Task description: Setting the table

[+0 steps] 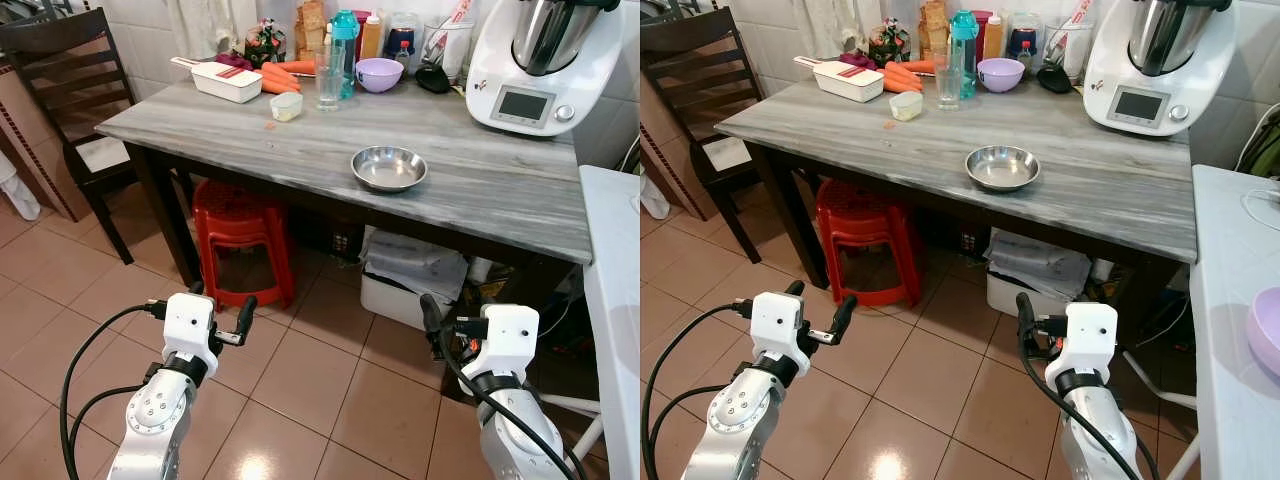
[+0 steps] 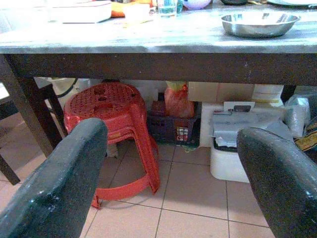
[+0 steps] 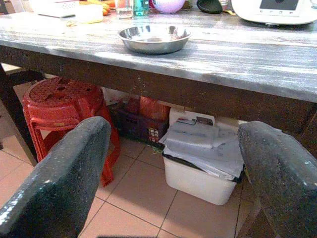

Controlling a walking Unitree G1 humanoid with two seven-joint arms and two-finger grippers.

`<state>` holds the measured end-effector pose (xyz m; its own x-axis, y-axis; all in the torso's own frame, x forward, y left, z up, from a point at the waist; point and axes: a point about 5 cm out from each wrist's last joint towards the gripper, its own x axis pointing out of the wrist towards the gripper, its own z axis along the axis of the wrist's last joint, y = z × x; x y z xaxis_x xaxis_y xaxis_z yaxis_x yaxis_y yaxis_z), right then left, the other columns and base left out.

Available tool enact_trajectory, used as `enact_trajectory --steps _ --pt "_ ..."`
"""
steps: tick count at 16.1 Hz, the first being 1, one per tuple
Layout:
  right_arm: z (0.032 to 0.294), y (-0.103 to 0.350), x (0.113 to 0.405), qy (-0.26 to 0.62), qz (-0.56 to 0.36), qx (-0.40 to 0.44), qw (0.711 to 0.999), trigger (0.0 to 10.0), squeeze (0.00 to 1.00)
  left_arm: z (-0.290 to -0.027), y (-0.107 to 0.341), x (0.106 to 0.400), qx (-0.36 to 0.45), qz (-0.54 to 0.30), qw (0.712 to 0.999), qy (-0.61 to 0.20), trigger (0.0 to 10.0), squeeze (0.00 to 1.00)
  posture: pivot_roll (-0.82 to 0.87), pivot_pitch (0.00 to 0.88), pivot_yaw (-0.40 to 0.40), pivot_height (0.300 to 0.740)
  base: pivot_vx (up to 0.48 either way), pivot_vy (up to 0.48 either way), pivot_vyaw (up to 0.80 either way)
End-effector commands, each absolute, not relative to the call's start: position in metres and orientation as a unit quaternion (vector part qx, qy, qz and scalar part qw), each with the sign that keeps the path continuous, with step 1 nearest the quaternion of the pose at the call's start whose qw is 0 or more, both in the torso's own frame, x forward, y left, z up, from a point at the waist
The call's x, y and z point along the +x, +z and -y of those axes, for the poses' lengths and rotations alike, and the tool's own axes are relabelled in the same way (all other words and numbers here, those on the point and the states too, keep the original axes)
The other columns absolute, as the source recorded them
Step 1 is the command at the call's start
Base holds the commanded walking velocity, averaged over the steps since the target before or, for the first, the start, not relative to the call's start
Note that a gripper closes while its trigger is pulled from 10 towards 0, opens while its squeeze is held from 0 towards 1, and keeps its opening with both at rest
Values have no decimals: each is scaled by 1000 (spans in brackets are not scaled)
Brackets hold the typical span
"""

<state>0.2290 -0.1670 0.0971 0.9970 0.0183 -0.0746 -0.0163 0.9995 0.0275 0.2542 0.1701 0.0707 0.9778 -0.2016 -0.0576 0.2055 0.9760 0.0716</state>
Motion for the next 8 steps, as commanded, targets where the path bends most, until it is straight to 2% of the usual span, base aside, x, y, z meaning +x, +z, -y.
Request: enact_trajectory --steps 1,8 --pt "167 95 250 -20 -68 40 997 10000 0 -173 80 285 -40 -34 997 -55 10000 0 -16 0 9 740 0 0 0" --pt "167 95 250 -20 -68 40 997 10000 0 -173 80 285 -40 -34 997 -55 10000 0 -16 0 9 740 0 0 0"
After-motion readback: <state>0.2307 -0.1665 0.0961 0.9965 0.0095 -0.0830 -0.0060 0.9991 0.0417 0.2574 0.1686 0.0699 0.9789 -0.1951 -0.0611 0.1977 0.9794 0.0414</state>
